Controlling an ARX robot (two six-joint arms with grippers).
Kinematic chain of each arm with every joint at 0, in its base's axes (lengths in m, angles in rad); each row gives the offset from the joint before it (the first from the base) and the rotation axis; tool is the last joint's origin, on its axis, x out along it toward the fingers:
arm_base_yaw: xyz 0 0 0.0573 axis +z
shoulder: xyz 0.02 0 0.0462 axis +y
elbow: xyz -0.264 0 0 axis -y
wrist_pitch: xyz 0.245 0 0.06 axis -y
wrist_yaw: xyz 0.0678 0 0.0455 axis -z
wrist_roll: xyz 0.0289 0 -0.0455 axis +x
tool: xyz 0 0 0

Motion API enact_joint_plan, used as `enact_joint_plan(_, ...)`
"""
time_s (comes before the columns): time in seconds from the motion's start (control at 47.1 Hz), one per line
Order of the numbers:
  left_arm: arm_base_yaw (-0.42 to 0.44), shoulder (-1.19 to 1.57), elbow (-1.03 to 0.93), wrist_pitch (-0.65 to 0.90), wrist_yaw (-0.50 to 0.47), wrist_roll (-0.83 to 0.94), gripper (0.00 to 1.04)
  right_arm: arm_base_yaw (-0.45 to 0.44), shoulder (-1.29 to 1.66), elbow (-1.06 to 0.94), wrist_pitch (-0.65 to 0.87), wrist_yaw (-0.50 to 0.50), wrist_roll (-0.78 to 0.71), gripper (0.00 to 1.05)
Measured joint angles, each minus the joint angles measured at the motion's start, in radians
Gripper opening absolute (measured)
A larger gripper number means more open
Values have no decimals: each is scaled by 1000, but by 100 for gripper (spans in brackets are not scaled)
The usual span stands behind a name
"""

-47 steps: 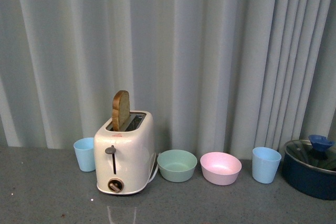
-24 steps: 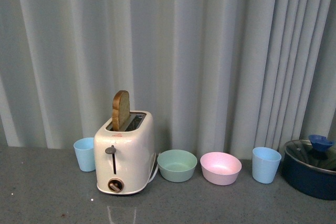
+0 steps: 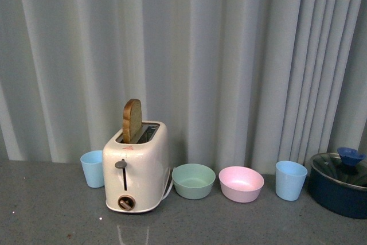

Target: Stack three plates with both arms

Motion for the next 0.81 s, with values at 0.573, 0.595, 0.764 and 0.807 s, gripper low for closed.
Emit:
enact_joint_plan(0.573,0,0,0,0,0,0,98,51,-483,50,-126,-141,153,3)
enact_joint_plan(0.595,0,0,0,0,0,0,98,57,-485,50,-125,-140,156,3)
enact_joint_plan(0.764,0,0,0,0,0,0,98,230,-469,46,-50,-77,247,3)
enact_joint_plan(0.807,0,0,0,0,0,0,98,262,-456,41,-24,-67,270,3)
